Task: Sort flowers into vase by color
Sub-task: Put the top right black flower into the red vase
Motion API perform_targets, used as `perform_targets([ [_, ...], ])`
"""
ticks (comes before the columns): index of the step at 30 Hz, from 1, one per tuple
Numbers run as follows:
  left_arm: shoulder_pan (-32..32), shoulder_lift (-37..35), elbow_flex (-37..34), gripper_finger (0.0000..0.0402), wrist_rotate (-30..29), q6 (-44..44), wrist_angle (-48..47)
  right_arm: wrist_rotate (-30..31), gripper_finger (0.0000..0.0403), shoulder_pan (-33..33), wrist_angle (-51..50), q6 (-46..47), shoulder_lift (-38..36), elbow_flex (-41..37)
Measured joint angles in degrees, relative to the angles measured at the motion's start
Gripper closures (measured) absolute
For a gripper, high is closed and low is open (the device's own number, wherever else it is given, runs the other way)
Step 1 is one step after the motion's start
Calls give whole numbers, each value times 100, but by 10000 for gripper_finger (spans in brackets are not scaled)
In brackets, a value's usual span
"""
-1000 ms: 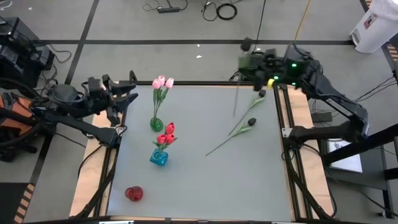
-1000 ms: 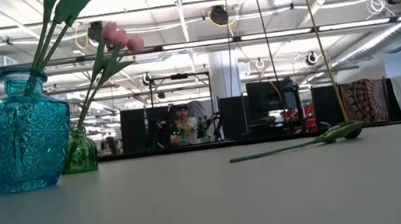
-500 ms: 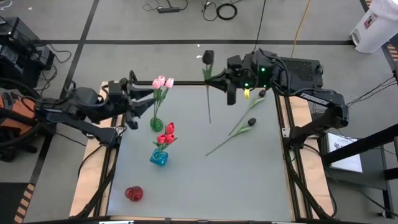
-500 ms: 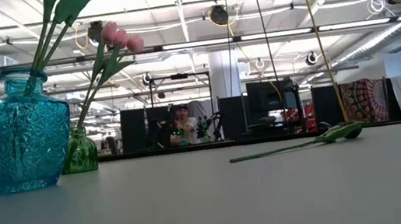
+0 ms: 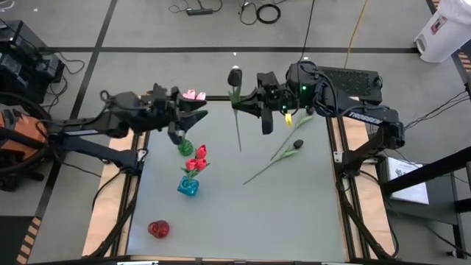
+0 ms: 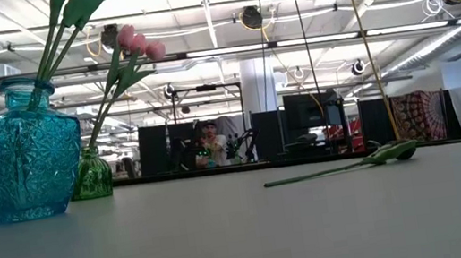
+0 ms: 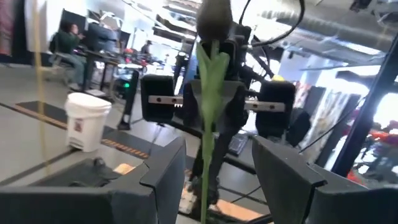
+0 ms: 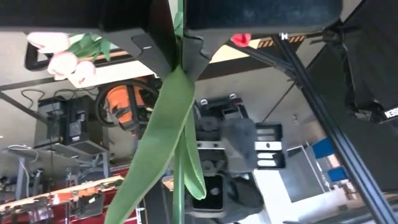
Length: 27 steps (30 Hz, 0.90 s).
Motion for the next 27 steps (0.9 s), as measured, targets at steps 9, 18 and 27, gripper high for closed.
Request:
perform_targets([
  [9,483,683,0,210,932,-382,869,43,401,120,1,-42,0,0],
  [18,700,1215,2,210,1640,-828,1868,48,401,121,-4,15,0,0],
  [27,721,1516,4,210,1809,-990,2453,51,401,129,-76,114,0,0],
])
